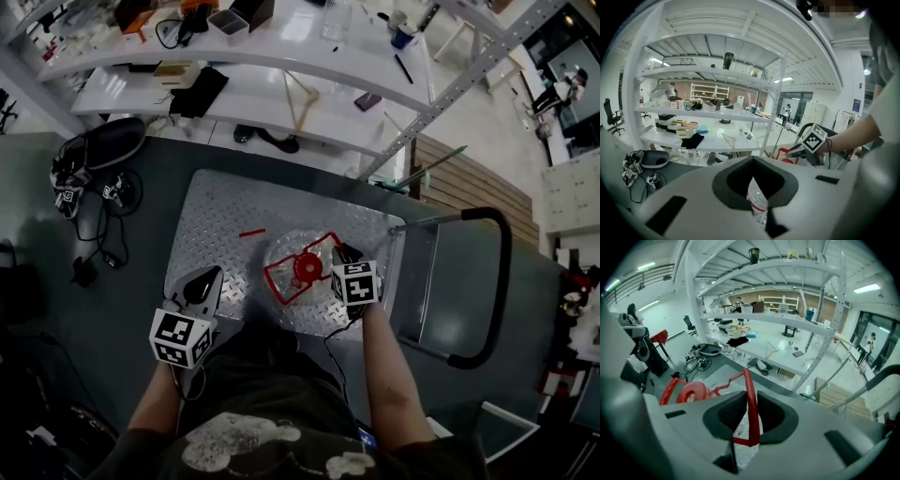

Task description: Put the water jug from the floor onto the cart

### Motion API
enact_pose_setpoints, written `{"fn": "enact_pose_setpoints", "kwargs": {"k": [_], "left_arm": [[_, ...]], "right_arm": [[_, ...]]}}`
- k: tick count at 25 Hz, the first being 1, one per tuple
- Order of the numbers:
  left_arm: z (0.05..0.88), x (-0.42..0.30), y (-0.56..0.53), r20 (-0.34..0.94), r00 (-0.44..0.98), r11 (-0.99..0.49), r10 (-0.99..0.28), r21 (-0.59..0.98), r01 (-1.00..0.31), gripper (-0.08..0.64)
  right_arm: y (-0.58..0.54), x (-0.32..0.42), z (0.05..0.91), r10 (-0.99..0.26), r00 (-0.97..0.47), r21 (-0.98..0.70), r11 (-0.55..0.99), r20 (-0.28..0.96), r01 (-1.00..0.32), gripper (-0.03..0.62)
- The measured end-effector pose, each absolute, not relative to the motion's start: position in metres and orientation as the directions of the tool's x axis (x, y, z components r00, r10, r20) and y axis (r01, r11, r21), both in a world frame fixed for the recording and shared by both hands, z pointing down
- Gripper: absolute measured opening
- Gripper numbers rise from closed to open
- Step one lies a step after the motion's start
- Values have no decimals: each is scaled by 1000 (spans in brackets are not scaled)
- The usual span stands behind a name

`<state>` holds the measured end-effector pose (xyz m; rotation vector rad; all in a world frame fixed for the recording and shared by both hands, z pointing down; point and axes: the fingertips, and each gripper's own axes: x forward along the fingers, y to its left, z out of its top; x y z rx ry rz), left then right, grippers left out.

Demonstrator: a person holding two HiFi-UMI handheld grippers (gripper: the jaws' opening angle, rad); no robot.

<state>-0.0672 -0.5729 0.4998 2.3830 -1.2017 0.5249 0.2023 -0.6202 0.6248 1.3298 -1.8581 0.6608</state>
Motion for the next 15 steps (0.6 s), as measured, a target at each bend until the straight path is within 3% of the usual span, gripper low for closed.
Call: {"fn": "enact_pose_setpoints", "kwargs": {"k": [7,15], "left_arm": [[494,-56,-557,493,567,-545,-660,204,-813,5],[484,-45,-538,486,562,-555,-670,175,-813,5]], "right_arm": [[-618,227,635,-584,-144,7,249,799,-968,109],[-602,240,635,-594,-170,-36,230,787,-973,114]]}}
